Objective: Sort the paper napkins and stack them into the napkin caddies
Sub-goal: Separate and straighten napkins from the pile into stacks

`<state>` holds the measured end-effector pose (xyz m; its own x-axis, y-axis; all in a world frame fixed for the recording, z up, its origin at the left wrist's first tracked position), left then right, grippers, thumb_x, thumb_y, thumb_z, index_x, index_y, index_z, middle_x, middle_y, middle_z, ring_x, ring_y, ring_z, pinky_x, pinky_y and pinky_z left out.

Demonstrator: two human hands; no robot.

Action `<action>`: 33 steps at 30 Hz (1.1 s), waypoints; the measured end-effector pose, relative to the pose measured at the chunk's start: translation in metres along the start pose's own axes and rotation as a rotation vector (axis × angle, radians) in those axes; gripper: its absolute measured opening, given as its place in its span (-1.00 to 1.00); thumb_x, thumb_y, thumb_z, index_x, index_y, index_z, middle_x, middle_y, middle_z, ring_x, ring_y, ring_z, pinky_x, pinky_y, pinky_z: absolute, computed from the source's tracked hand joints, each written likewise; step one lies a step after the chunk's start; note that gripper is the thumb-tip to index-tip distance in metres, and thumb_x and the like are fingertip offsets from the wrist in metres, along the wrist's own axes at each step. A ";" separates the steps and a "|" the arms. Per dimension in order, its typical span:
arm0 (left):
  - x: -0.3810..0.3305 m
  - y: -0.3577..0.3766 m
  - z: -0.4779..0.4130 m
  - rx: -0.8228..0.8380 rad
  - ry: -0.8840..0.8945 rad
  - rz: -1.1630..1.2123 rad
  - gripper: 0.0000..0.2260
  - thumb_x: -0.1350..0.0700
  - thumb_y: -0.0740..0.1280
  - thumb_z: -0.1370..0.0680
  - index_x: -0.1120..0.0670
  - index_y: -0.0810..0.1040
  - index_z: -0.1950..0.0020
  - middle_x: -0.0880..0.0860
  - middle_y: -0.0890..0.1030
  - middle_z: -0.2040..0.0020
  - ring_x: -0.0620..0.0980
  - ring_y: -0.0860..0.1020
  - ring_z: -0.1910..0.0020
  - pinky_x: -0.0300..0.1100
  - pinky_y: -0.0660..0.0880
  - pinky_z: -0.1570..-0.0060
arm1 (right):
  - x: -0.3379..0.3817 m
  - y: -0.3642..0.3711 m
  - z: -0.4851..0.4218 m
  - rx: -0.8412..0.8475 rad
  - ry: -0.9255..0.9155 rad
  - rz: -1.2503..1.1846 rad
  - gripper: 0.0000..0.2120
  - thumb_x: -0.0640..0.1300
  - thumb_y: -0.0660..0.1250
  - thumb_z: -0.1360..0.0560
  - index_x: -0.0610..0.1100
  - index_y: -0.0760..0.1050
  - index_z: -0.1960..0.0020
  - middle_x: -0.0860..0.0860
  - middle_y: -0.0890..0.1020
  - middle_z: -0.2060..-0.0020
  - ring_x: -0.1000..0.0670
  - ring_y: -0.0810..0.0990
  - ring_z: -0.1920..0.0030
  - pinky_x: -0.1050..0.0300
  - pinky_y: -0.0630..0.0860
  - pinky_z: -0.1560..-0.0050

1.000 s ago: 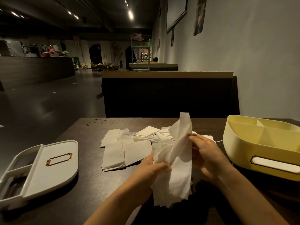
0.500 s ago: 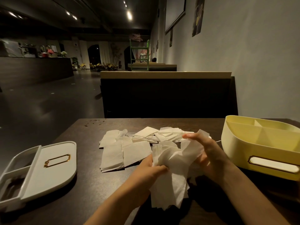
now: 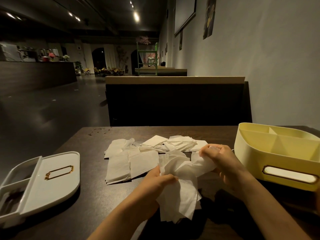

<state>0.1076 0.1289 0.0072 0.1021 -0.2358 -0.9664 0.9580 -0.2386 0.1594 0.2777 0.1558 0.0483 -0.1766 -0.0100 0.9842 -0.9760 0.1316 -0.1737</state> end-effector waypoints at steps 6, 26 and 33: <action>0.001 -0.002 0.000 0.005 -0.036 -0.010 -0.79 0.32 0.27 -0.50 0.12 0.49 -0.09 0.15 0.54 0.17 0.03 0.51 0.22 -0.18 0.50 0.35 | -0.002 -0.001 0.000 -0.018 0.082 -0.121 -0.91 -0.17 0.26 -0.54 -0.14 0.51 0.11 -0.13 0.55 0.14 -0.04 0.54 0.20 0.06 0.61 0.26; -0.001 0.004 0.012 0.144 -0.300 0.310 -0.71 0.23 0.37 -0.29 0.24 0.50 0.02 0.17 0.56 0.22 0.05 0.54 0.27 -0.22 0.52 0.37 | -0.033 0.003 -0.012 0.242 0.367 -0.584 -0.44 0.10 0.39 -0.36 -0.27 0.51 -0.21 -0.24 0.61 -0.12 -0.23 0.55 -0.20 -0.08 0.48 -0.19; -0.001 0.000 0.008 0.074 -0.261 0.294 -0.79 0.27 0.32 -0.44 0.22 0.49 -0.06 0.17 0.58 0.22 0.04 0.53 0.26 -0.18 0.48 0.37 | -0.024 0.020 -0.004 0.158 0.310 -0.451 -0.72 -0.27 0.37 -0.44 -0.27 0.52 -0.14 -0.22 0.65 0.00 -0.19 0.63 0.03 -0.08 0.60 0.06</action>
<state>0.1057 0.1210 0.0096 0.2886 -0.5333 -0.7952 0.8751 -0.1901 0.4451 0.2630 0.1623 0.0210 0.2849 0.2637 0.9216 -0.9574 0.0321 0.2869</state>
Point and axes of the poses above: each hand's wrist, its own z-axis away from the middle knuckle, its own y-axis out of the palm, x = y × z, the point moved 5 cm from there along -z, towards the middle knuckle
